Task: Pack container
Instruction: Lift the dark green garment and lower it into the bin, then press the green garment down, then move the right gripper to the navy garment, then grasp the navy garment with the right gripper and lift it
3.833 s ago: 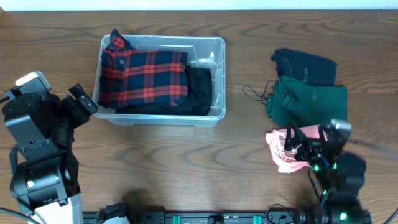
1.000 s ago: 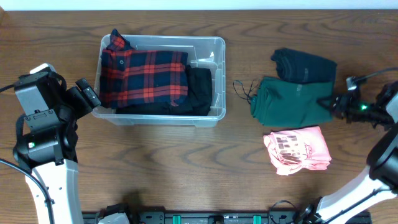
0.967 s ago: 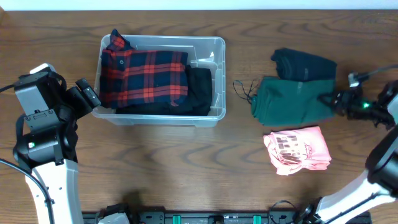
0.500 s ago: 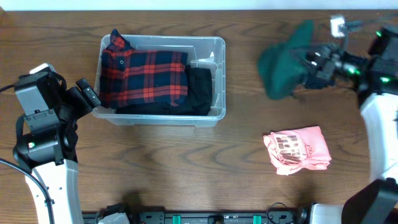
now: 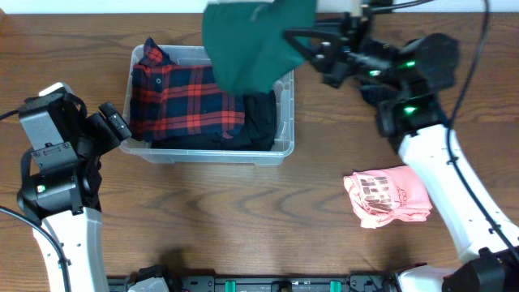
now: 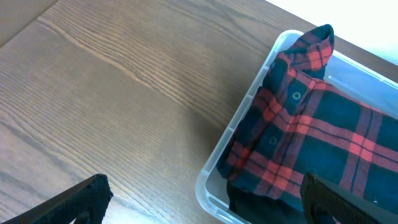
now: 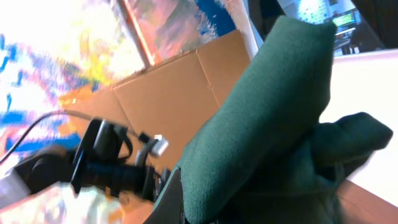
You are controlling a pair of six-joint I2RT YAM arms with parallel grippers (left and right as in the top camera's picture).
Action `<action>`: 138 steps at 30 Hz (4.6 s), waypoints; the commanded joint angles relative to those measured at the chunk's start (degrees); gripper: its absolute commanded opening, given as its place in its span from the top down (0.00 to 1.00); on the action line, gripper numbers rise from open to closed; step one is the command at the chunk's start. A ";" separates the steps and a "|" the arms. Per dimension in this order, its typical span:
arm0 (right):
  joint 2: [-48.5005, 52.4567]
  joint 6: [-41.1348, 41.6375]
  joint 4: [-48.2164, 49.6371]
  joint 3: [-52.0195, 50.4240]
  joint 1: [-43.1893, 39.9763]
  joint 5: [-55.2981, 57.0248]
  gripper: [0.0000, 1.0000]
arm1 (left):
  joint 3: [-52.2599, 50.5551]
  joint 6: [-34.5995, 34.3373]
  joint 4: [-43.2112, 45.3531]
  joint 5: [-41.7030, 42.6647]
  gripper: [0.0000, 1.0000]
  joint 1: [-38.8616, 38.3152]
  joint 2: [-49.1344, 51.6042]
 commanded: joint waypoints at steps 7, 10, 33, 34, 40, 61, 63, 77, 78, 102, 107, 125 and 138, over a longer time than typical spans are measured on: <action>12.52 4.09 4.46 0.68 11.58 25.94 0.99 | -0.15 -0.92 -0.04 -0.70 0.02 0.22 0.11; 17.90 12.37 19.17 0.68 14.67 29.81 0.99 | -0.15 -0.92 -0.04 -0.70 0.02 0.24 0.11; 23.28 -5.75 -26.08 0.68 5.22 26.43 0.99 | -0.15 -0.92 -0.07 -0.70 0.02 0.24 0.11; 23.28 -7.23 -27.23 0.68 5.22 26.53 0.99 | -0.15 -0.92 -0.07 -0.70 0.02 0.22 0.11; 23.26 -13.92 -32.79 0.68 5.11 27.45 0.97 | -0.15 -0.92 -0.04 -0.70 0.02 0.24 0.11; 3.23 -23.58 -36.87 0.70 9.64 28.33 0.65 | -0.15 -0.92 -0.04 -0.70 0.02 0.22 0.11; 3.54 -24.13 -38.18 0.70 11.45 34.27 0.66 | -0.15 -0.92 -0.04 -0.70 0.02 0.24 0.11; 23.71 -26.91 -21.33 0.70 20.65 42.84 0.73 | -0.15 -0.92 -0.04 -0.70 0.02 0.22 0.11; 26.25 -26.38 -20.11 0.72 20.63 42.49 0.73 | -0.15 -0.92 -0.04 -0.70 0.02 0.22 0.11; -7.61 -23.80 -54.21 1.22 -3.43 29.42 0.23 | -0.15 -0.92 -0.04 -0.70 0.02 0.24 0.11; -9.53 -26.80 -70.99 1.14 -21.64 29.90 0.21 | -0.15 -0.92 -0.04 -0.70 0.02 0.24 0.11; 22.21 -30.77 -53.94 0.92 -44.44 23.96 0.22 | -0.15 -0.92 -0.07 -0.70 0.02 0.24 0.11; 33.83 -30.60 -51.91 0.90 -47.52 22.95 0.22 | -0.15 -0.92 -0.07 -0.70 0.02 0.24 0.11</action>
